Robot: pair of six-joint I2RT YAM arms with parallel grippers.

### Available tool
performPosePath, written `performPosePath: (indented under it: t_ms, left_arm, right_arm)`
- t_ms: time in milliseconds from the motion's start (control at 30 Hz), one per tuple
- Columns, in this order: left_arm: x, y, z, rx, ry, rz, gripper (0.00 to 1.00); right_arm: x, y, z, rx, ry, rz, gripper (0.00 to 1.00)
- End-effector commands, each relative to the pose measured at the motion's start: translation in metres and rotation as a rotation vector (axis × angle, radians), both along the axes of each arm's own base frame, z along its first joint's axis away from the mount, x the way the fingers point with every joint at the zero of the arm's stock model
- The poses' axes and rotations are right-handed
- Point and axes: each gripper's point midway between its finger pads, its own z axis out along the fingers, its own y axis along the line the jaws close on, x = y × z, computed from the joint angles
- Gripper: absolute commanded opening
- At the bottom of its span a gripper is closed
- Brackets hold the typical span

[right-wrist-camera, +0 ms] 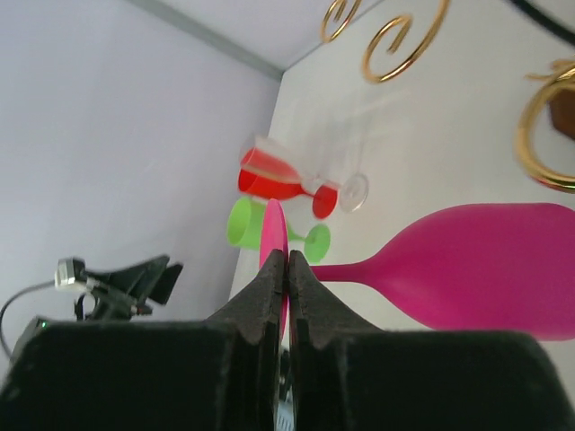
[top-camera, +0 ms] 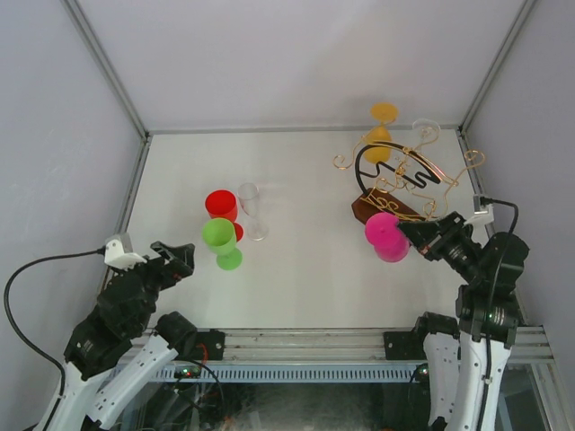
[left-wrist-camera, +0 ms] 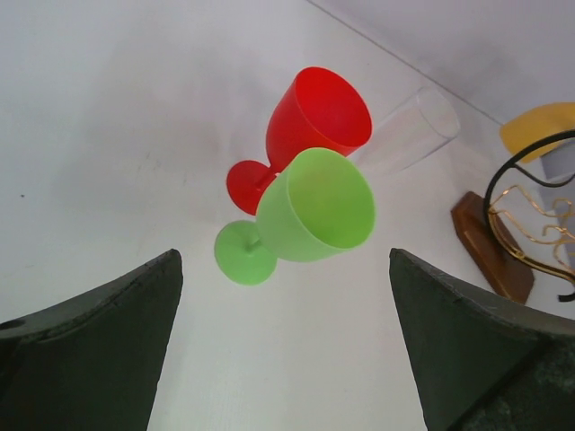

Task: Take the wine glass off the wine glass rack
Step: Pick up the wine glass from the wine rack, then place the wine glass at the center of the board.

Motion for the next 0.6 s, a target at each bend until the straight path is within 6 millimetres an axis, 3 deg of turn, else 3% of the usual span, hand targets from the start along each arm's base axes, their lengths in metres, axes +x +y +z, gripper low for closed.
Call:
performPosePath:
  t_ms: [0,133,300,433,567]
  left_arm:
    - [-0.005,-0.010,0.036,-0.175,-0.077,-0.028,1.00]
    - [-0.013,-0.031,0.042,-0.270,-0.103,-0.144,0.97]
    - [-0.025,-0.075,0.052,-0.355,-0.151,-0.389,0.97]
    - [-0.025,-0.111,0.040,-0.353,-0.063,-0.541,0.93]
    - [-0.022,-0.125,0.029,-0.305,0.037,-0.594,0.86]
  right_arm:
    - [-0.004,0.026,0.011,-0.061,-0.114,0.190,0.00]
    - [-0.010,0.061,0.005,-0.085,-0.154,0.380,0.00]
    - [-0.017,0.105,-0.007,-0.154,-0.190,0.528,0.00]
    - [-0.028,0.137,-0.010,-0.186,-0.266,0.611,0.00]
    - [-0.037,0.165,-0.005,-0.144,-0.342,0.680,0.00]
